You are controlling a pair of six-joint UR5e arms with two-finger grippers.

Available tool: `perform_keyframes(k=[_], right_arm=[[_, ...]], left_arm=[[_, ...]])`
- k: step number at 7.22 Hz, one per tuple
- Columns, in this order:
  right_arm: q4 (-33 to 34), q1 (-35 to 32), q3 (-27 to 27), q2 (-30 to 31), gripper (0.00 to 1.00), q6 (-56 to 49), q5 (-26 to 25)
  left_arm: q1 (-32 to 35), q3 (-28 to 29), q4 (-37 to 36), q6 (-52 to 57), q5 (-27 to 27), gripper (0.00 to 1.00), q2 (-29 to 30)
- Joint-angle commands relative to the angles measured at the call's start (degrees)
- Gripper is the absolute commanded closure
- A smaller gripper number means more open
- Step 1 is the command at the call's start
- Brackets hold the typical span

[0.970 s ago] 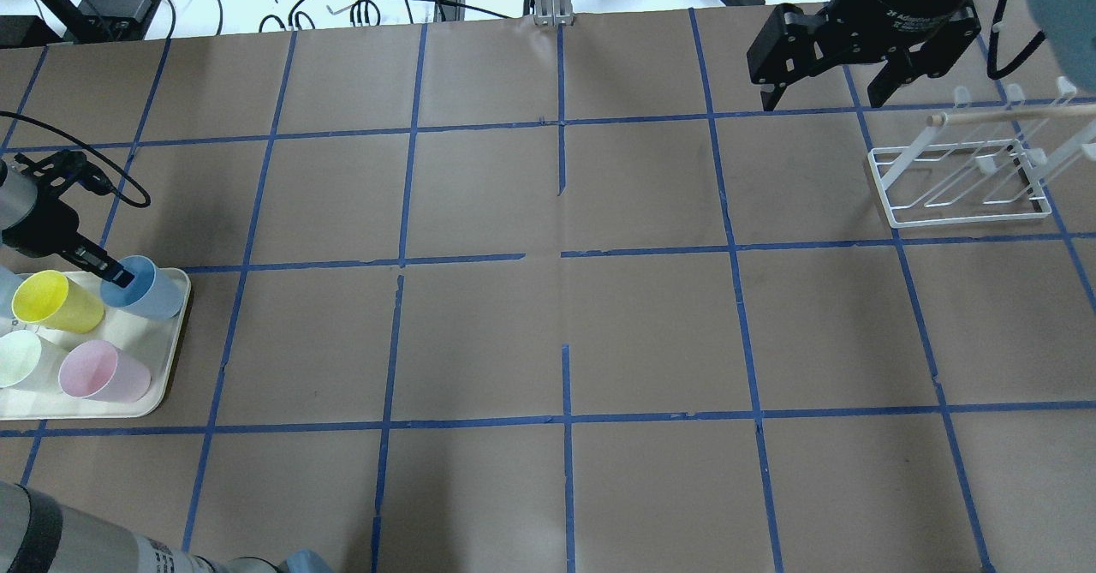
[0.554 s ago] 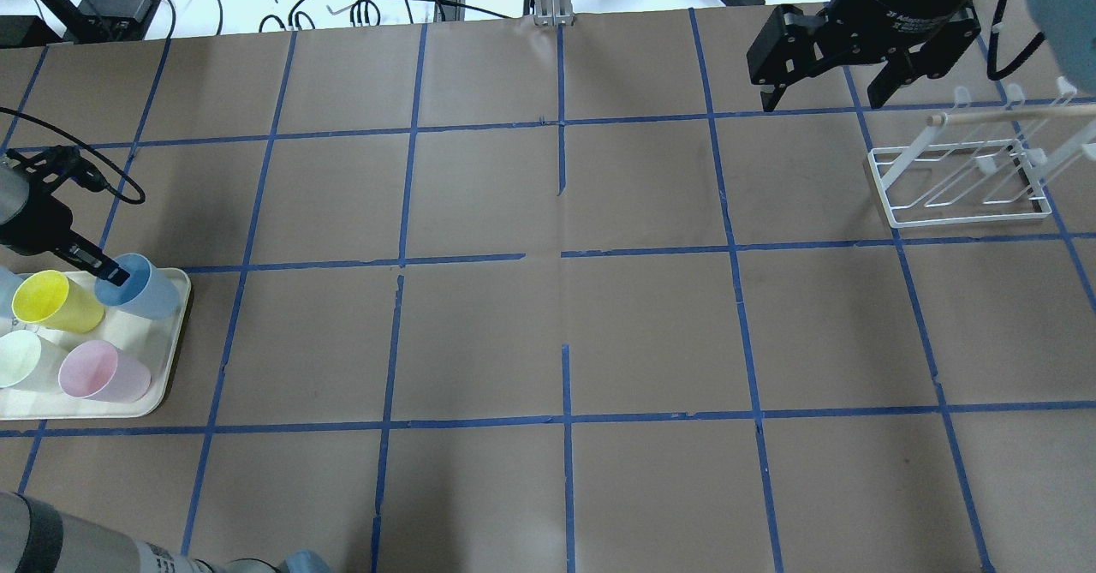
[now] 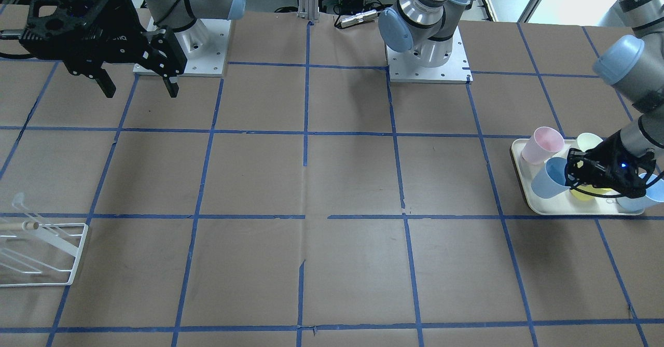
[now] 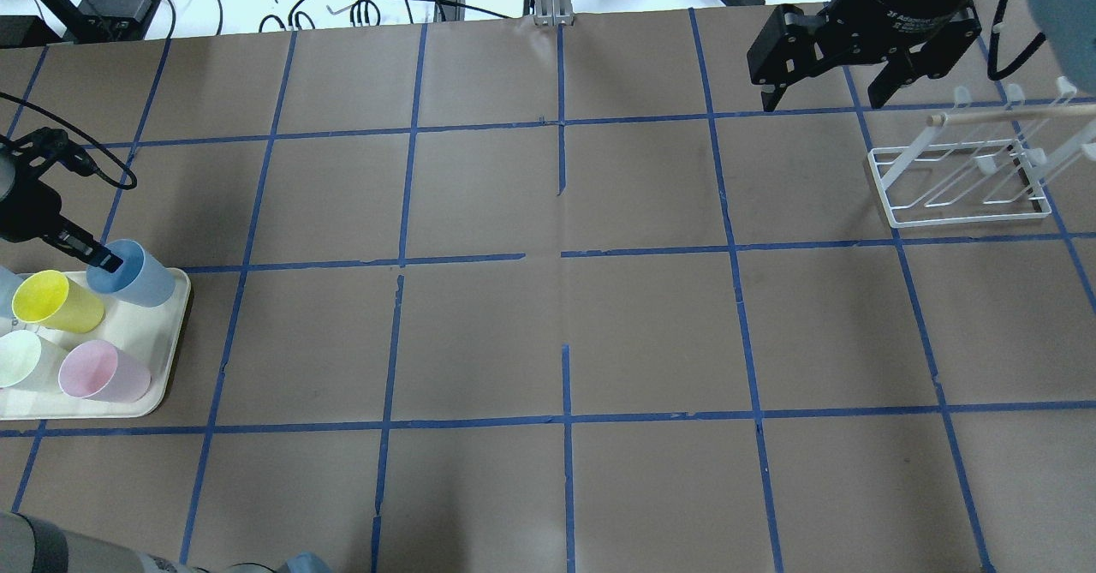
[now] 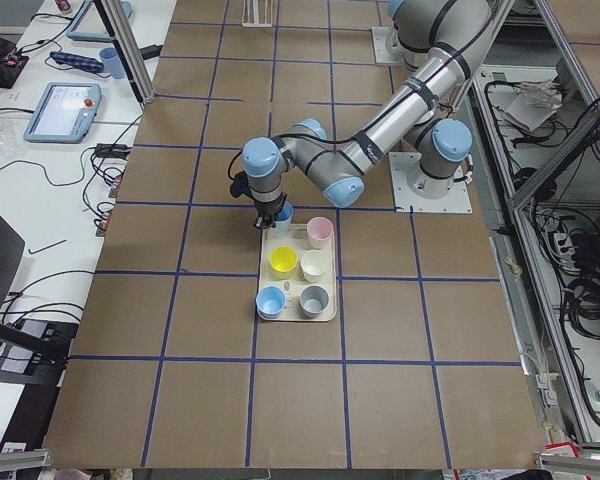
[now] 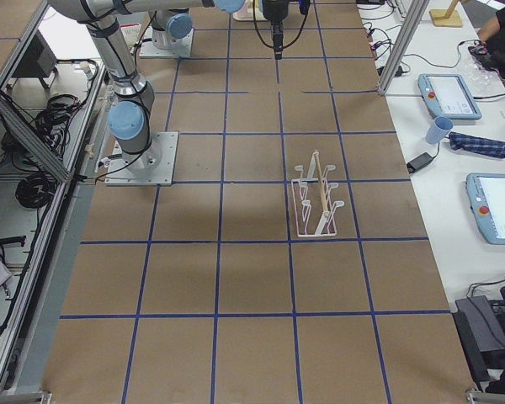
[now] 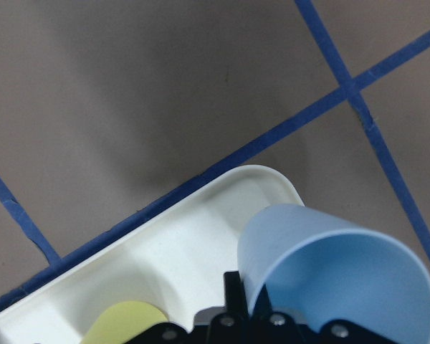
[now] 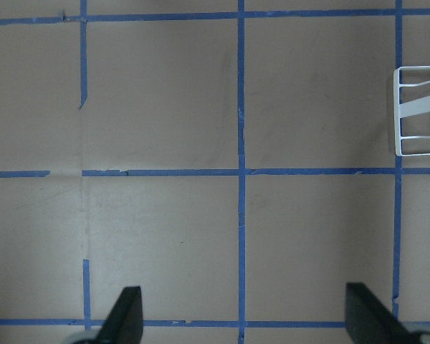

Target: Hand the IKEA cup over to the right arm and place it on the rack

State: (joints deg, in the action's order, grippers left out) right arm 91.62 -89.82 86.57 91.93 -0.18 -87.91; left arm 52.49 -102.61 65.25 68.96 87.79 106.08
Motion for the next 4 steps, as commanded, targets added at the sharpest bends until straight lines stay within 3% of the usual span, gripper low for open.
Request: perform_keyframes(k=[1,4], right_arm=[[0.0,0.0,0.0,0.0,0.0,0.0,0.1],[0.0,0.0,-0.1,0.0,0.0,0.2,0.1]], left_arm=[[1.0,0.0,2.7,-0.1,-4.7,1.0,-1.7],[8.0,-0.8,10.5,-4.4,-17.4,1.0,-6.4]])
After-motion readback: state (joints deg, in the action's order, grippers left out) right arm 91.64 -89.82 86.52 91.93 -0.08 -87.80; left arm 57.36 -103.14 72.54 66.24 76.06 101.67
